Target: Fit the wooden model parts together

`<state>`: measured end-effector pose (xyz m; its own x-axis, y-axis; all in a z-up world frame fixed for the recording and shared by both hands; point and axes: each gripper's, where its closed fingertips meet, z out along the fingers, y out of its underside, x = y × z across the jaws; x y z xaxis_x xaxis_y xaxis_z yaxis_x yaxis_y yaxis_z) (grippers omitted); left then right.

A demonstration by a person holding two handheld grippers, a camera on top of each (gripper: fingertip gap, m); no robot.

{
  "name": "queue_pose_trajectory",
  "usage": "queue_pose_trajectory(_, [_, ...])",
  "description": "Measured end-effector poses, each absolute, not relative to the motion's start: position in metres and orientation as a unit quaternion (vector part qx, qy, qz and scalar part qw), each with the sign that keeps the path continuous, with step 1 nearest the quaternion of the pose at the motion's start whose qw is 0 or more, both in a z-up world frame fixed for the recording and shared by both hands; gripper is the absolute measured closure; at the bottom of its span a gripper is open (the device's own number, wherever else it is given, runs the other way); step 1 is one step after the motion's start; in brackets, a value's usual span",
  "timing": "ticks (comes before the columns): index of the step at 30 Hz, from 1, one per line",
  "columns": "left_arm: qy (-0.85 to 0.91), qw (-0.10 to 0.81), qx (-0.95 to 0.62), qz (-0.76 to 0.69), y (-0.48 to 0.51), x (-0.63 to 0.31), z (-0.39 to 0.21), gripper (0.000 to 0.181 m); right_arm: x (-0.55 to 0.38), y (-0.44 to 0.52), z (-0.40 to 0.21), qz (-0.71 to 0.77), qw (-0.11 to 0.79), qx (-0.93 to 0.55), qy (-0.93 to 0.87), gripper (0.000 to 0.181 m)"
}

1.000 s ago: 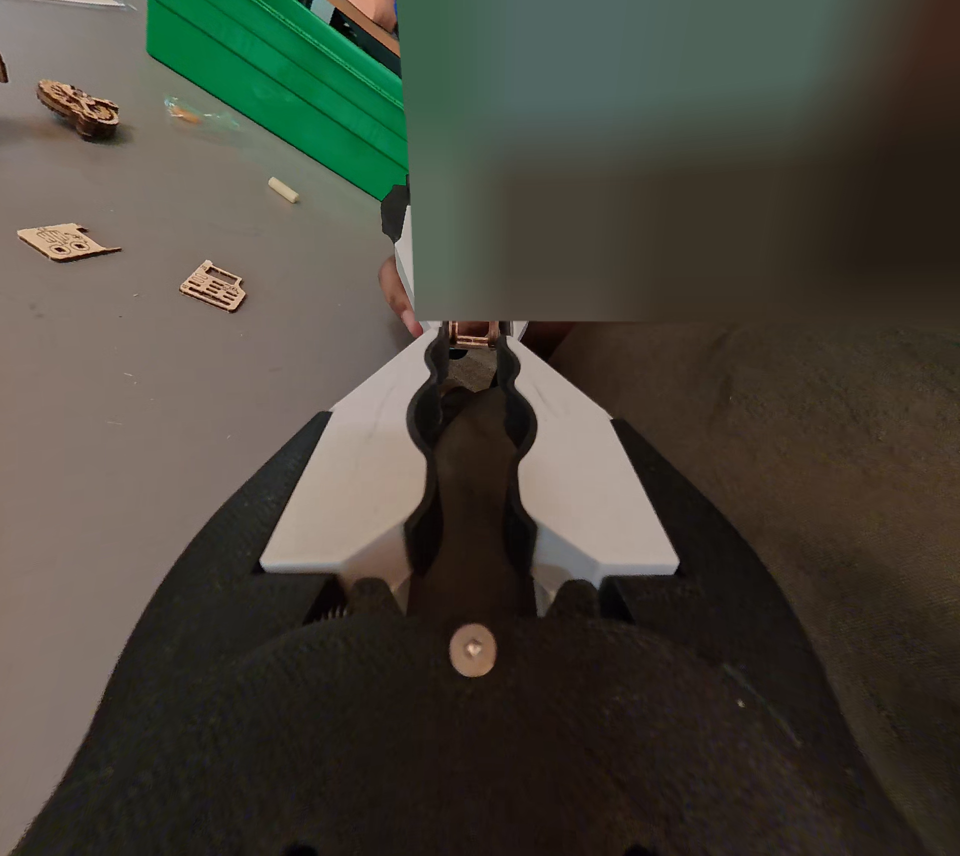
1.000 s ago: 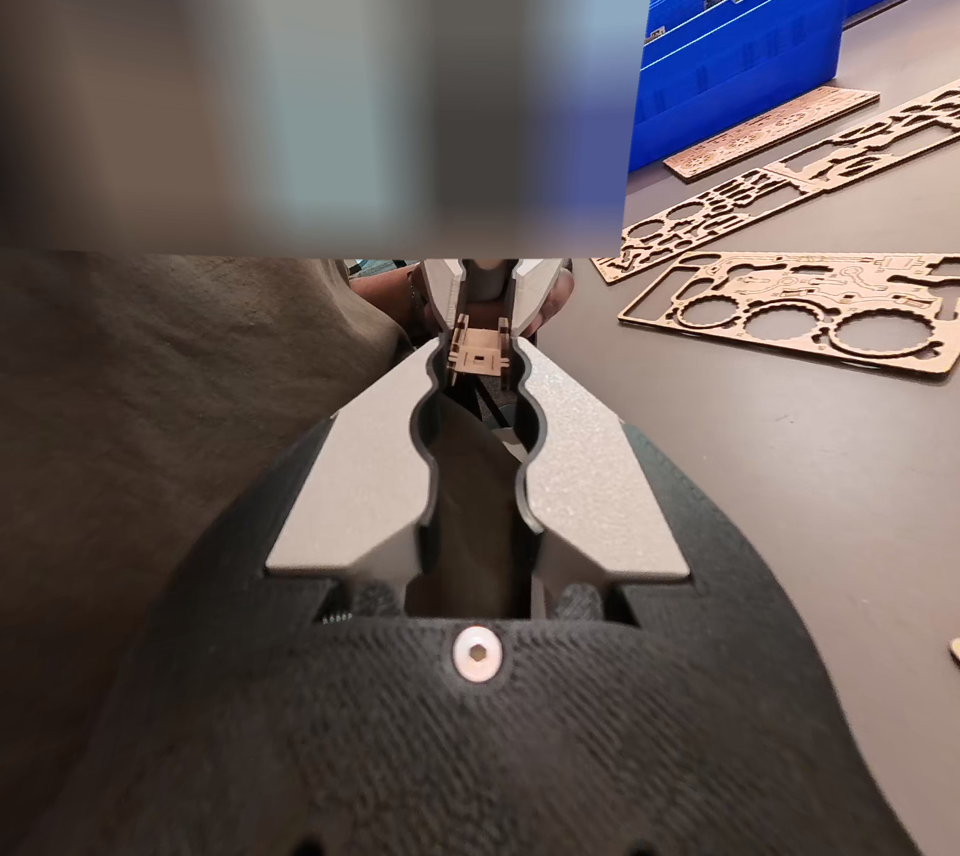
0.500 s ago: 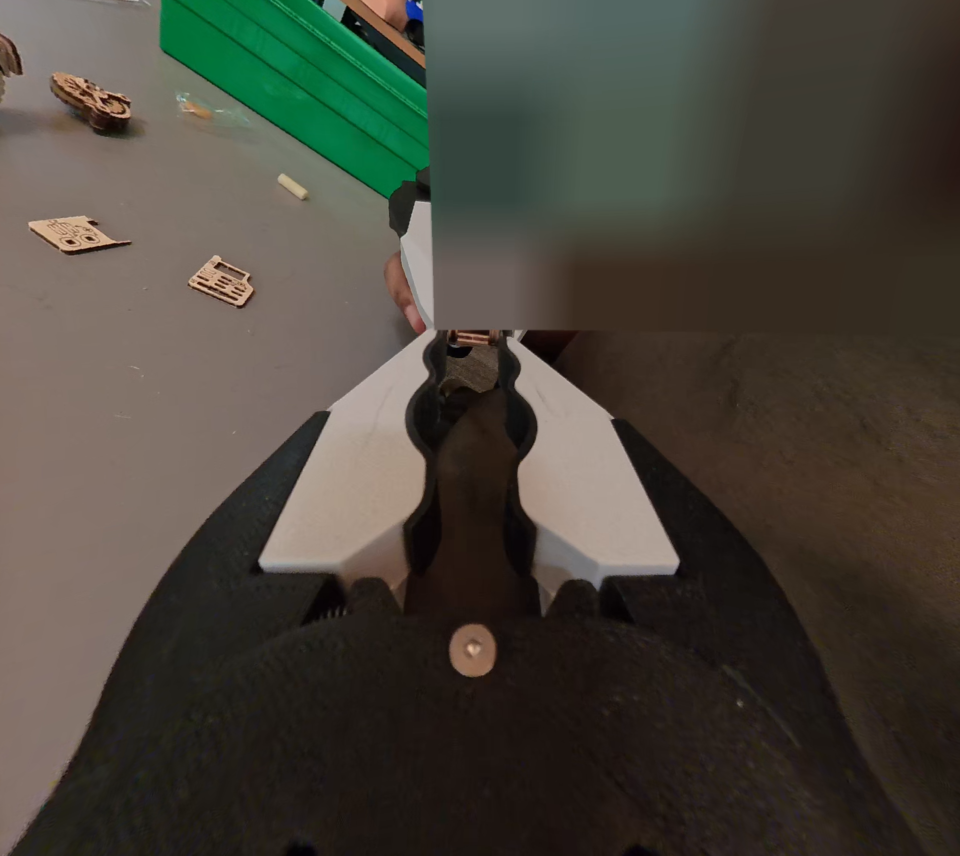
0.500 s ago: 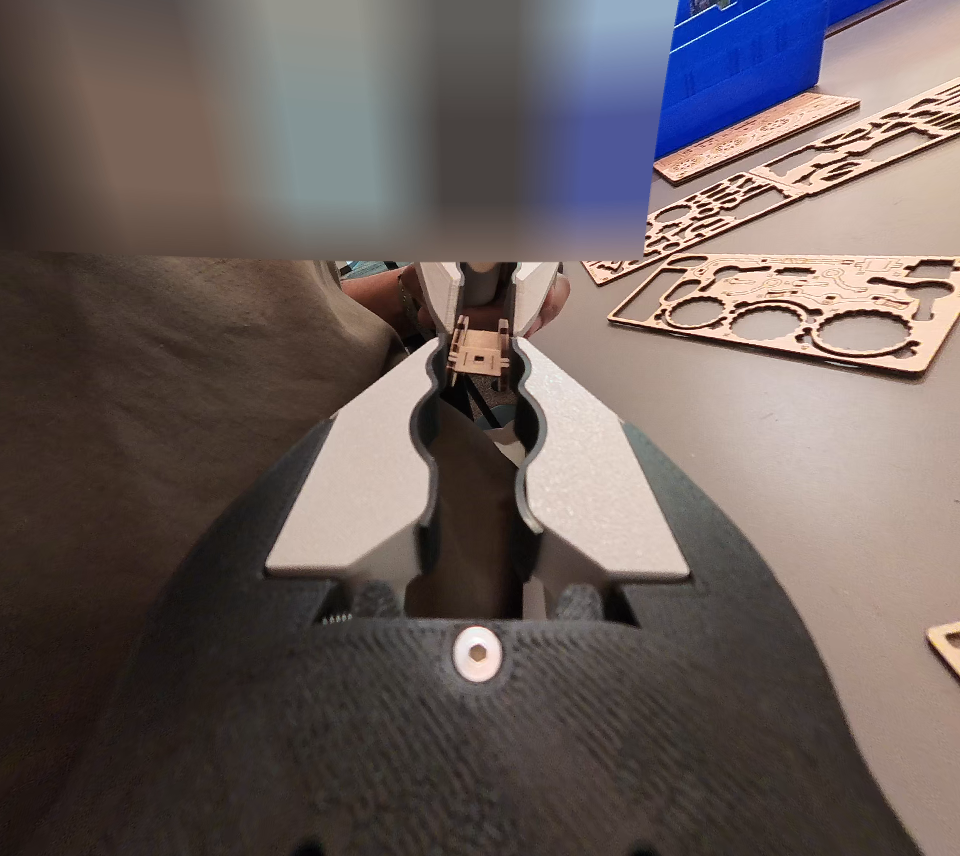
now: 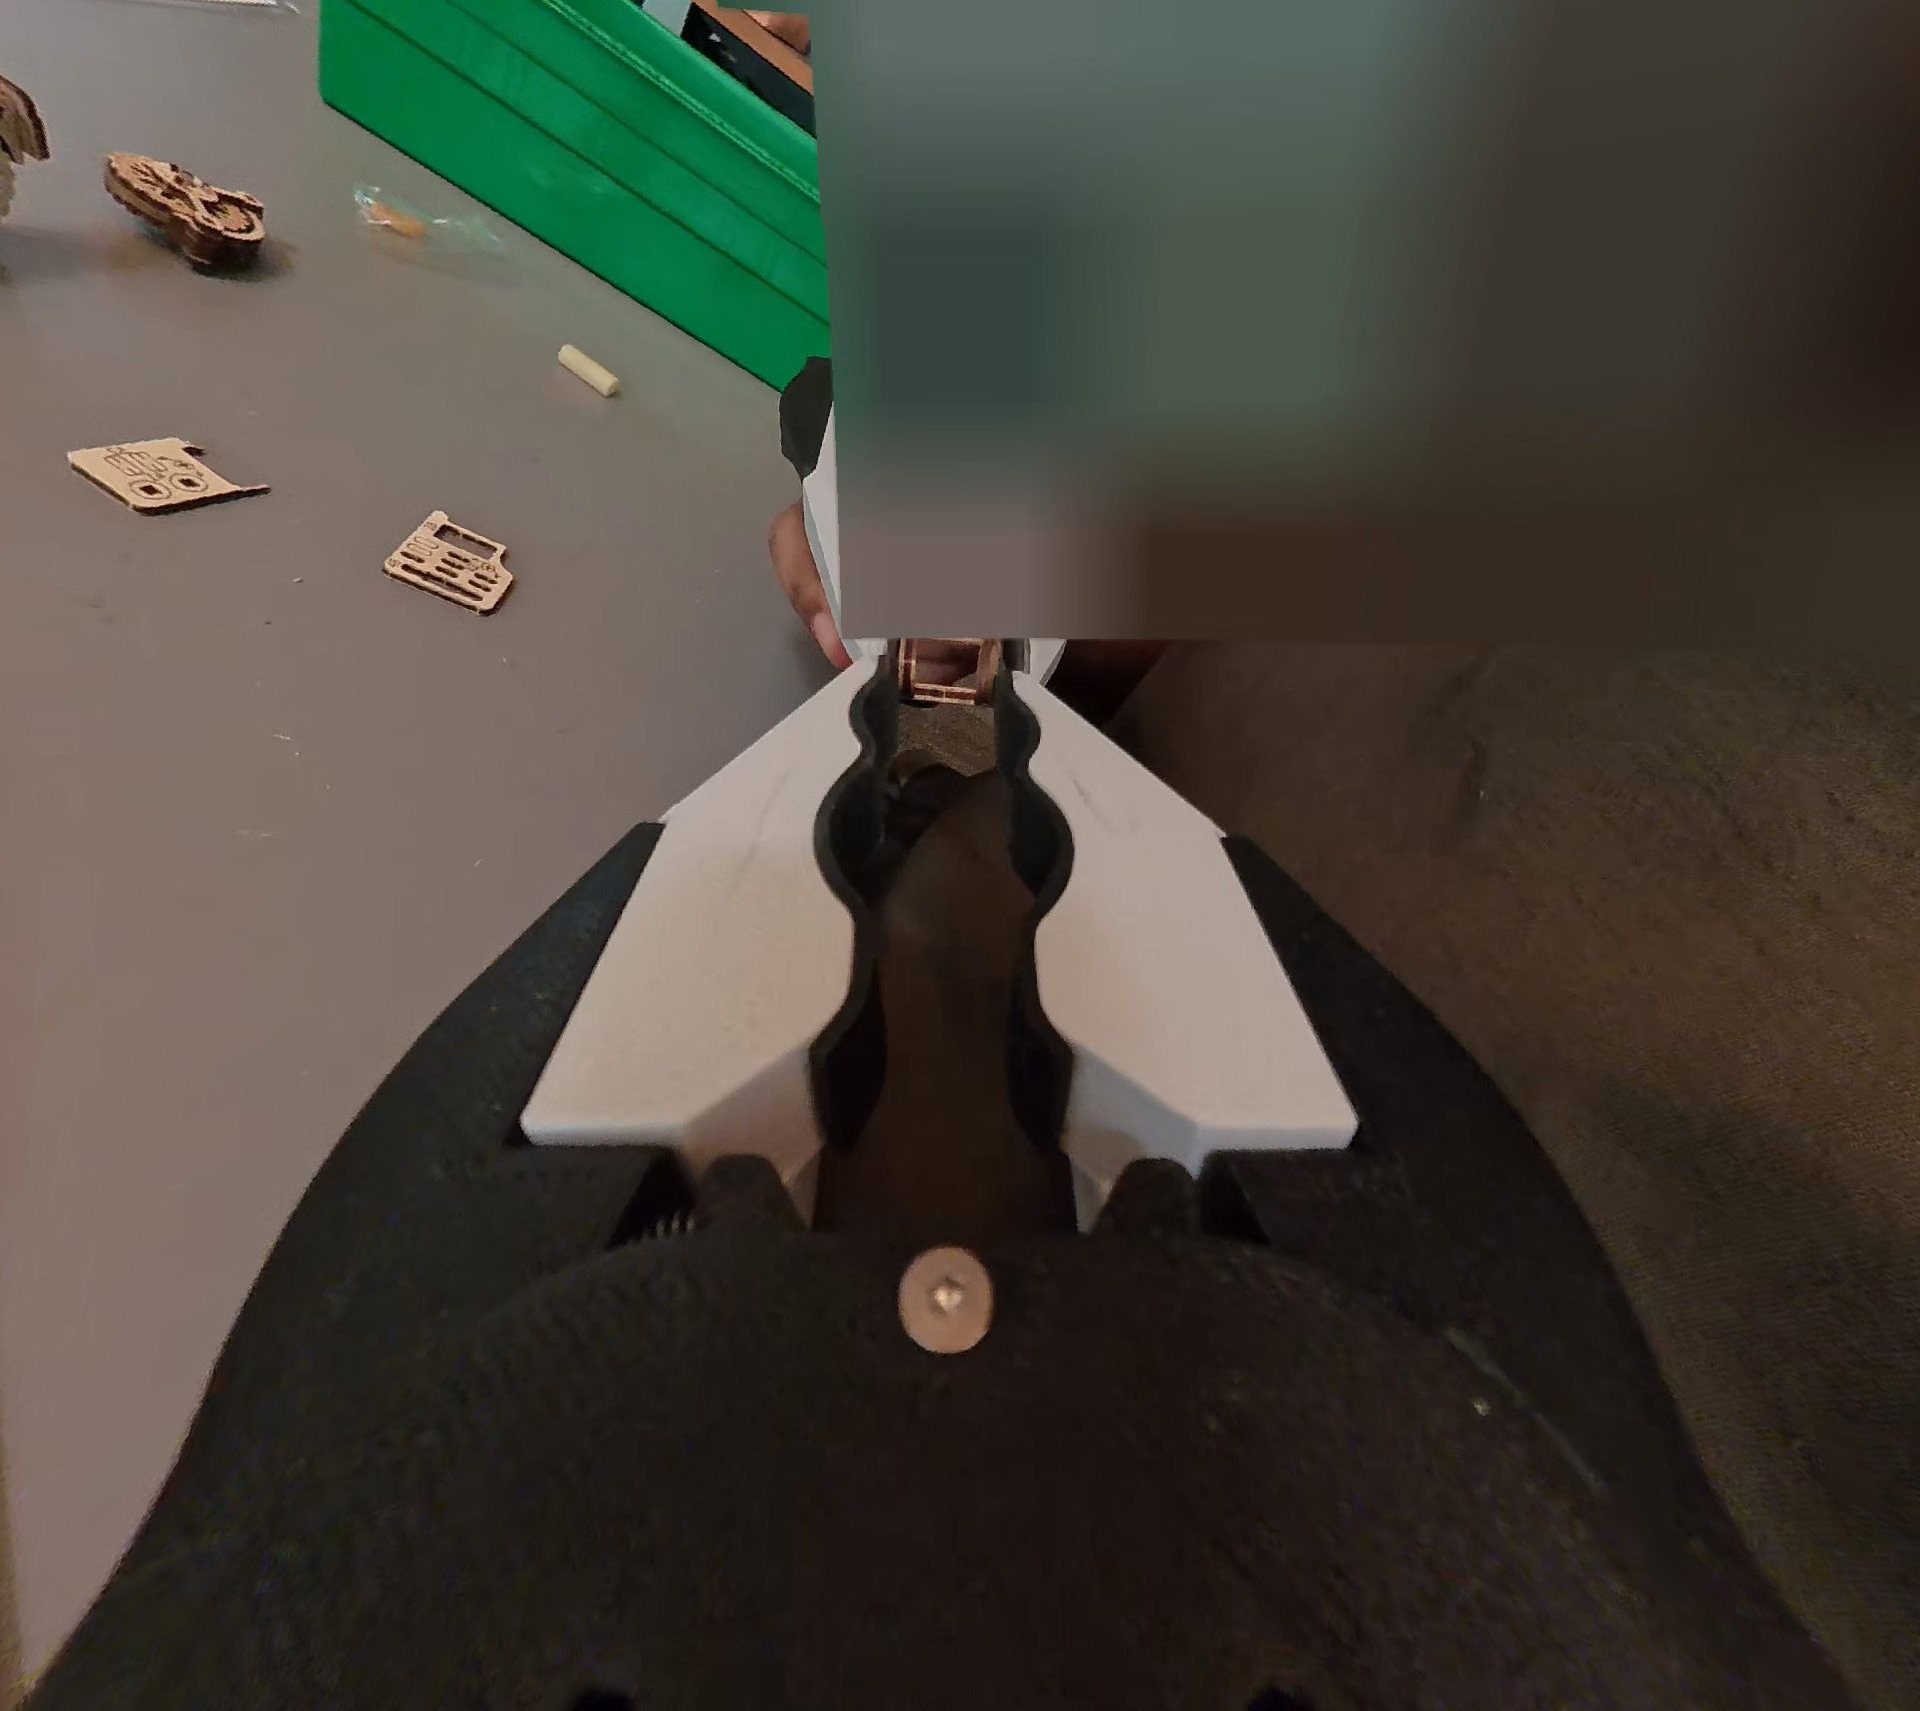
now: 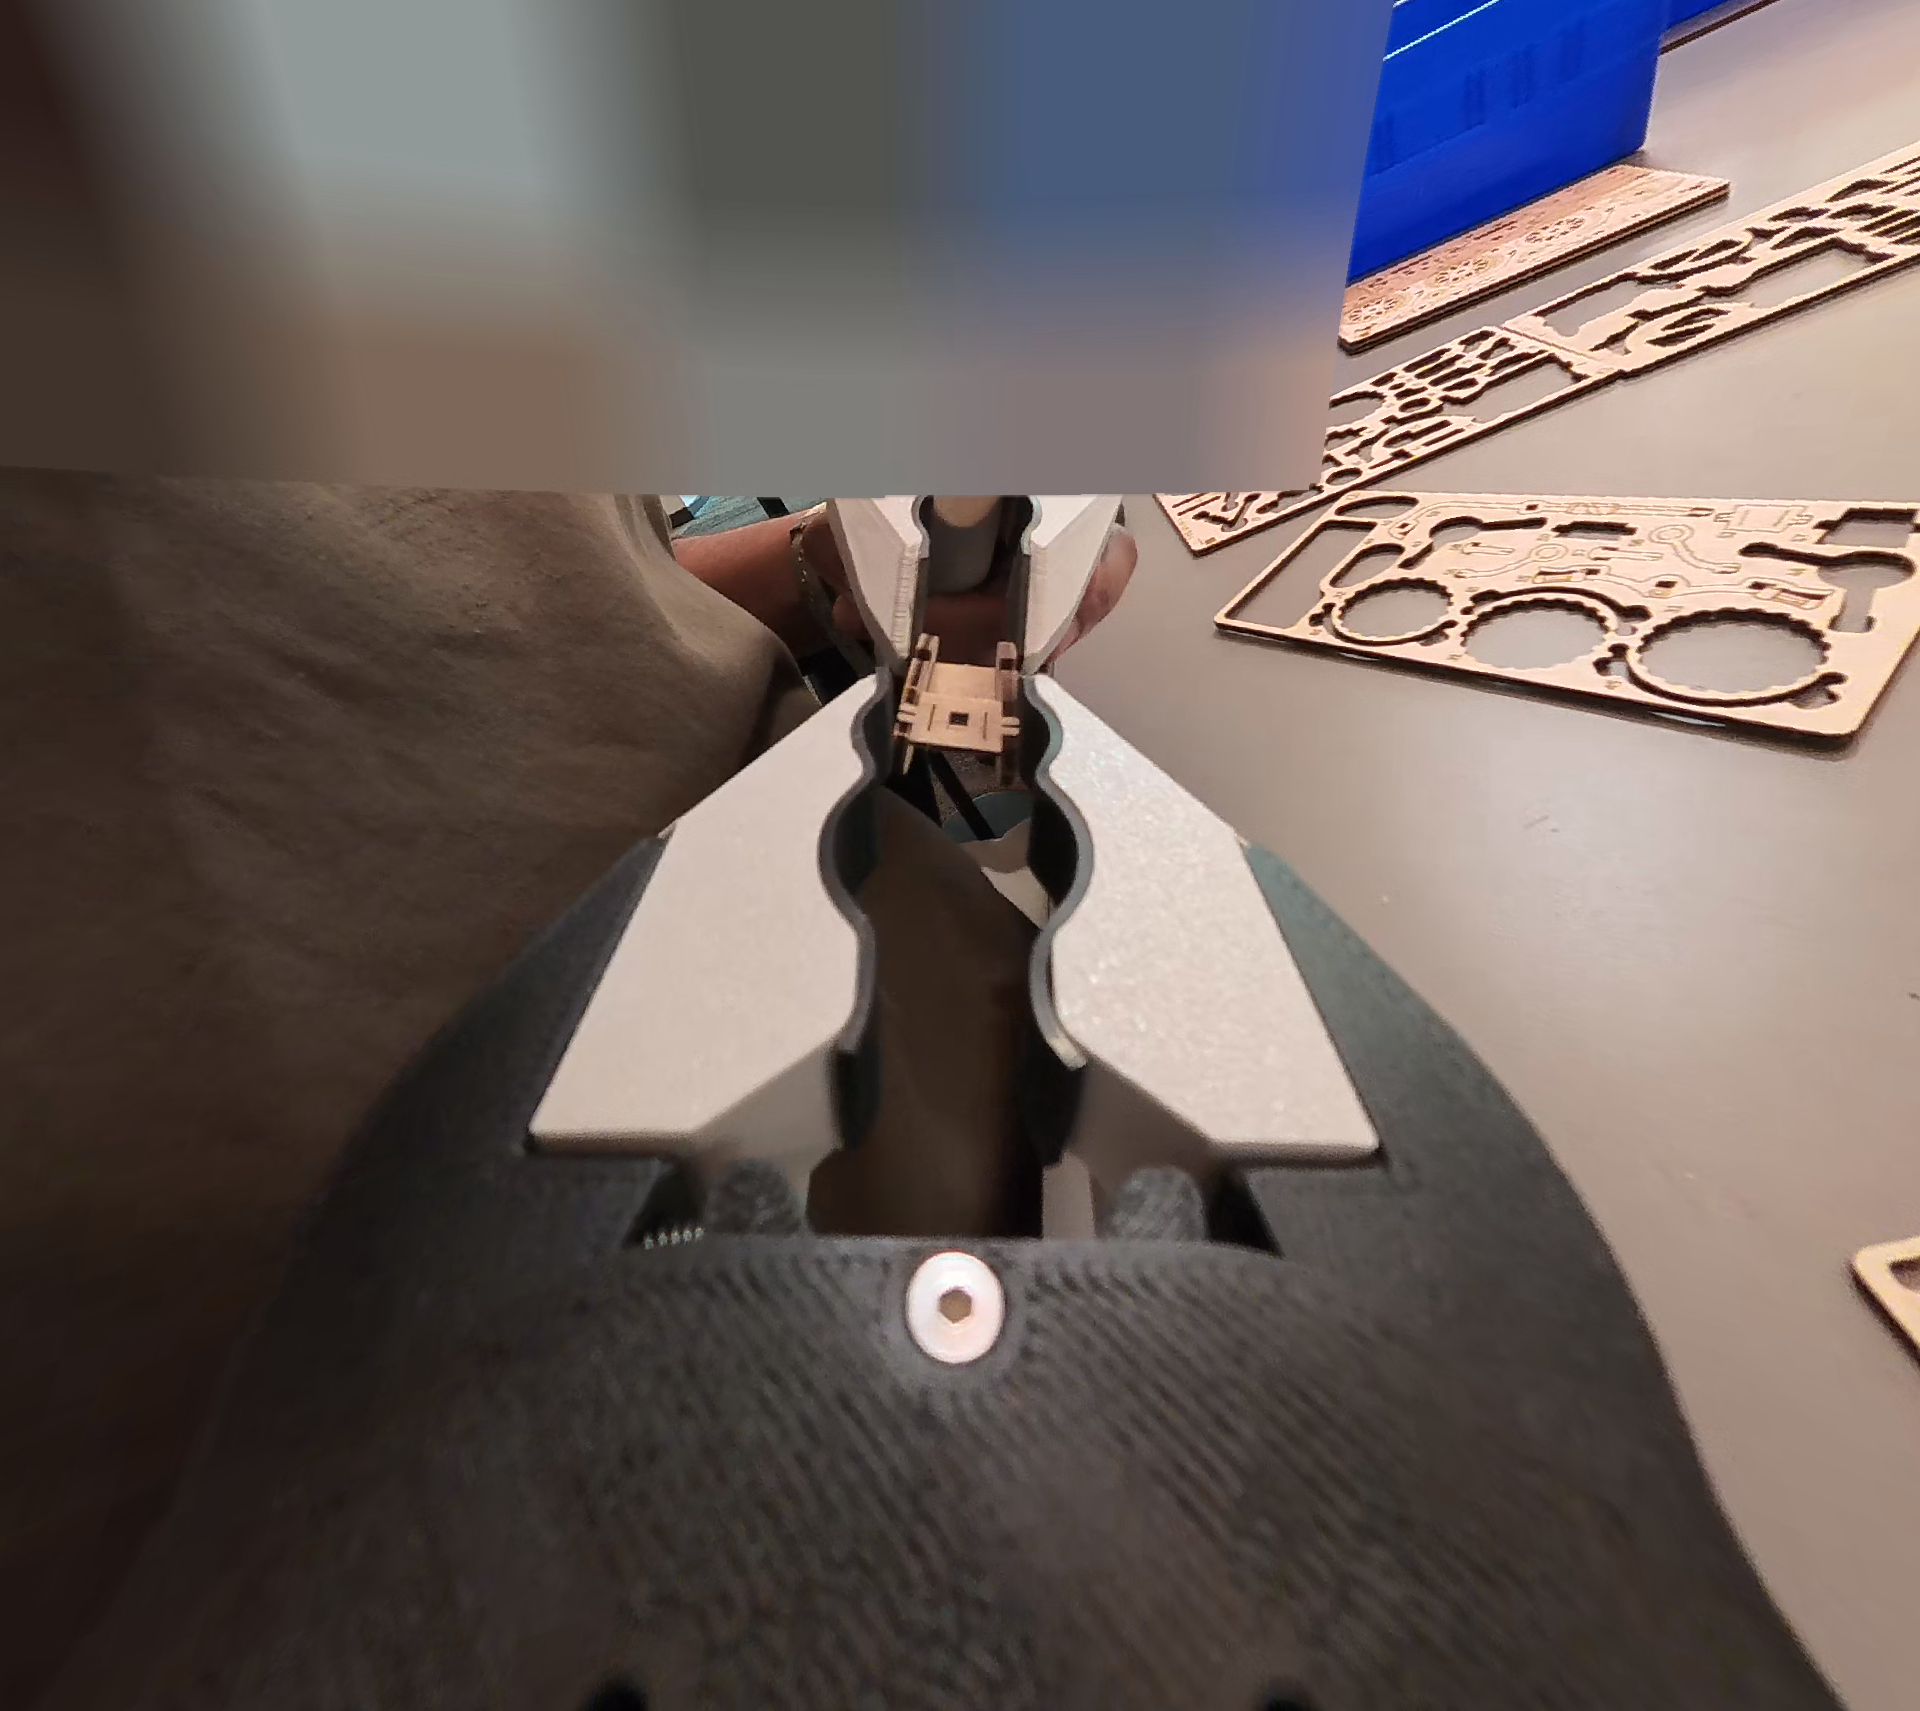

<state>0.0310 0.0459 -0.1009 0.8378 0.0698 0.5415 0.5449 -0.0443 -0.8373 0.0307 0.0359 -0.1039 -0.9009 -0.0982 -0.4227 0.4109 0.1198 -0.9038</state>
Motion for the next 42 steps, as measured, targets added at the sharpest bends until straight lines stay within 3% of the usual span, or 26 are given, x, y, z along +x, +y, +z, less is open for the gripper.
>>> queue_pose_trajectory(18, [-0.244, 0.667, -0.685, -0.160, 0.040, 0.018, -0.098, 0.164, 0.021, 0.038, -0.112, -0.640, 0.203, 0.143, 0.727, 0.146])
queue_pose_trajectory(31, [-0.214, 0.681, -0.695, -0.087, 0.041, 0.017, -0.092, 0.165, 0.015, 0.040, -0.101, -0.667, 0.152, 0.133, 0.717, 0.160])
queue_pose_trajectory(42, [-0.157, 0.690, -0.705, -0.042, 0.044, 0.031, -0.084, 0.165, 0.027, 0.045, -0.091, -0.680, 0.066, 0.051, 0.729, 0.160])
